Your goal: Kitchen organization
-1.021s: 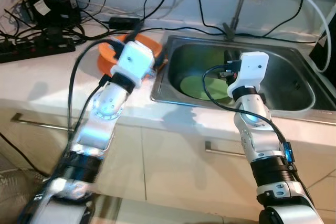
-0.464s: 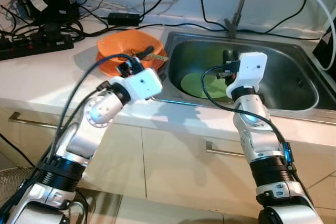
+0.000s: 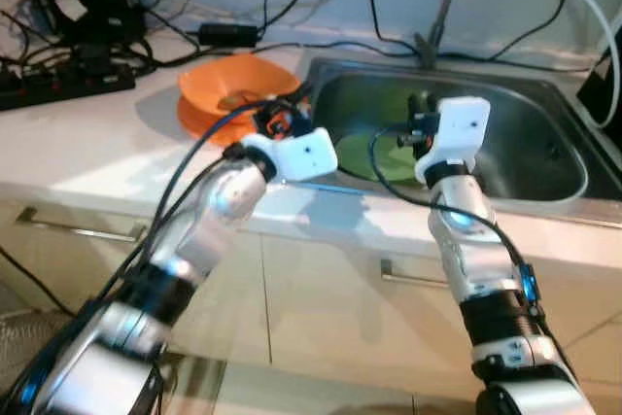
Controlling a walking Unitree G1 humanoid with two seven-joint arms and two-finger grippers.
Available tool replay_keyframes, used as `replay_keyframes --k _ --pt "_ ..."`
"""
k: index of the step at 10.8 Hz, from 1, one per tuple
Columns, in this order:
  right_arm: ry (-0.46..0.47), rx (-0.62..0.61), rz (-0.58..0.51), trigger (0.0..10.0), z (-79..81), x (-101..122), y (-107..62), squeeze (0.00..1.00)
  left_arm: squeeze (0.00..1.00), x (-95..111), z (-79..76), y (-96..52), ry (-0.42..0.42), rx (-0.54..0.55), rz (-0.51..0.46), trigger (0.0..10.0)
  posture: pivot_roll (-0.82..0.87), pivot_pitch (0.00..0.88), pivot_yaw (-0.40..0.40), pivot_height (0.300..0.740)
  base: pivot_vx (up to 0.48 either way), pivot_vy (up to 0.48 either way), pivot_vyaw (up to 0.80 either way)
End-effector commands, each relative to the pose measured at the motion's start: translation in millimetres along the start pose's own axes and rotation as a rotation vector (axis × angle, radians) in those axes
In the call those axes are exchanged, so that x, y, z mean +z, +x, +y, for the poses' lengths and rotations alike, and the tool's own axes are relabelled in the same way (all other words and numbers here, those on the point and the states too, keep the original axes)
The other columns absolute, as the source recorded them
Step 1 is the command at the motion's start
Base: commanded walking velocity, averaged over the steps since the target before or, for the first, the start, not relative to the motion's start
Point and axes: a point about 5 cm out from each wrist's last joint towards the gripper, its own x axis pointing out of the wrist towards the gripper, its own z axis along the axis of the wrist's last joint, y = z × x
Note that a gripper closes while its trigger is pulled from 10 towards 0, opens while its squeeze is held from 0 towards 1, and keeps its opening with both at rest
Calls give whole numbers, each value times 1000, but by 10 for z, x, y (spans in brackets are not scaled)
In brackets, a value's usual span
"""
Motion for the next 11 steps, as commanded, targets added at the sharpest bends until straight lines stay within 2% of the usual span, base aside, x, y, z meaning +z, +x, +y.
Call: replay_keyframes --k 1,2,4,5,6,11 --pt "-3 -10 -3 10000 -37 22 7 0 0 12 21 45 31 14 12 10000 200 32 -15 740 0 0 0" --pt "-5 -14 -3 10000 -47 23 13 0 0 -36 27 130 57 16 48 10000 199 31 -13 740 0 0 0" --pt "-4 -15 -4 10000 -38 28 17 0 0 -91 40 193 74 24 89 10000 198 31 -11 740 0 0 0" --pt "-4 -18 -5 10000 -39 30 17 0 0 -104 29 219 69 19 93 9333 198 31 -10 740 0 0 0" --pt "-4 -21 -6 10000 -44 33 18 0 0 -103 16 231 61 12 89 0 198 31 -10 740 0 0 0" --pt "-2 -29 -8 10000 -51 37 26 0 0 -56 0 262 48 20 59 0 197 28 -9 740 0 0 0"
